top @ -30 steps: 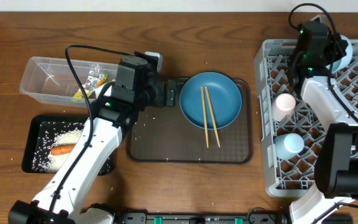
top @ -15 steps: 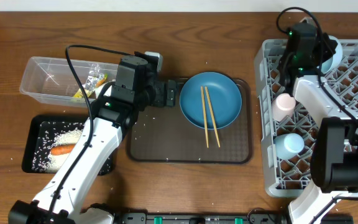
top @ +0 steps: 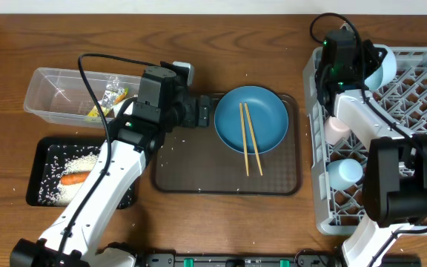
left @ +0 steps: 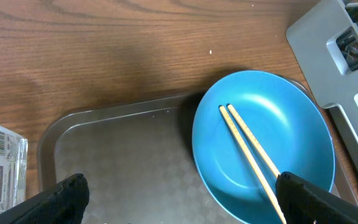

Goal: Sort waste into correct bins and load items into the dishwasher rack
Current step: 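Move the bowl with the right gripper to the rack's back corner, then lower the bowl upside down into the rack and open the right gripper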

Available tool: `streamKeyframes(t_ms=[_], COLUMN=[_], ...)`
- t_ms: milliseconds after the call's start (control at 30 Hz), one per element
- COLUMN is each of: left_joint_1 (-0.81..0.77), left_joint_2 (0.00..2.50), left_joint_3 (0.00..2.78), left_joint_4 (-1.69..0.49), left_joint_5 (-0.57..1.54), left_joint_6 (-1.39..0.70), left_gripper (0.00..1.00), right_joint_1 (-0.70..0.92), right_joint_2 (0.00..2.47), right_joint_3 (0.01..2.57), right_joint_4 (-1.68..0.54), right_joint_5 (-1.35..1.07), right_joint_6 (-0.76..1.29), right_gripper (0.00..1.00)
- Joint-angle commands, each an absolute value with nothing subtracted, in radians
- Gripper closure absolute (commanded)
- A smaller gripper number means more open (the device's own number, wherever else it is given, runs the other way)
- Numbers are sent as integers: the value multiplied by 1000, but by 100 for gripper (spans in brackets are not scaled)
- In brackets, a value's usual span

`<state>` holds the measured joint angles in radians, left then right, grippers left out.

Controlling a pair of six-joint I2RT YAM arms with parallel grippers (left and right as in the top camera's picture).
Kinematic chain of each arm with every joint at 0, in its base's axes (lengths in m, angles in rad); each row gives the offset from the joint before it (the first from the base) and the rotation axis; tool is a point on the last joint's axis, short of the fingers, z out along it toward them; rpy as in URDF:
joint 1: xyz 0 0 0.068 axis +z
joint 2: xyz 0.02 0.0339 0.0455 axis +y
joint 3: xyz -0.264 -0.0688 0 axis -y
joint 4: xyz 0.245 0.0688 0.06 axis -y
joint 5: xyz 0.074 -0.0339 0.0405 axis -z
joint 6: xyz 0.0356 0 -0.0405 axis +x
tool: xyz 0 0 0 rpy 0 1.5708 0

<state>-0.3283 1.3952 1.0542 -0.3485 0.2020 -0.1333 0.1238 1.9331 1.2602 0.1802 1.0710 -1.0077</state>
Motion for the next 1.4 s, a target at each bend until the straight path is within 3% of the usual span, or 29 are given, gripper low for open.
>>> streamKeyframes(t_ms=[0,267,433,600,767,900,1133,1300,1367], left_joint_1=[-324,-324,-324,-324,-324,-324,-324,-324,-324], left_joint_2=[1387,1387,1387,1387,1387,1387,1387,1387,1387], left_joint_3=[1053,1053,1053,1053,1053,1053,1053,1053,1053], left_joint_4=[-351,-351,-351,-351,-351,-351,-351,-351,-351], left_joint_5=[189,190,190,190,190,190,190,190,190], left_joint_6=[-131,-131,-131,-131,-131,-131,-131,-131,-131], left_gripper=[2,2,2,2,2,2,2,2,2], right_joint_1=[175,225,260,297,331,334,295,209,144], right_joint_2=[1982,1982,1982,1982,1978,1945,1806,1640,1576], right_joint_3=[1255,1255,1255,1255,1255,1255,1256,1256,1256], right_joint_4=[164,163,161,161,162,160,134,-109,-212], right_joint_5=[988,988,992,991,995,1007,996,781,608], right_joint_6=[-1003,-1002,-1003,-1003,-952,-881,-765,-482,-339], right_gripper=[91,69,42,29,29,39,35,37,43])
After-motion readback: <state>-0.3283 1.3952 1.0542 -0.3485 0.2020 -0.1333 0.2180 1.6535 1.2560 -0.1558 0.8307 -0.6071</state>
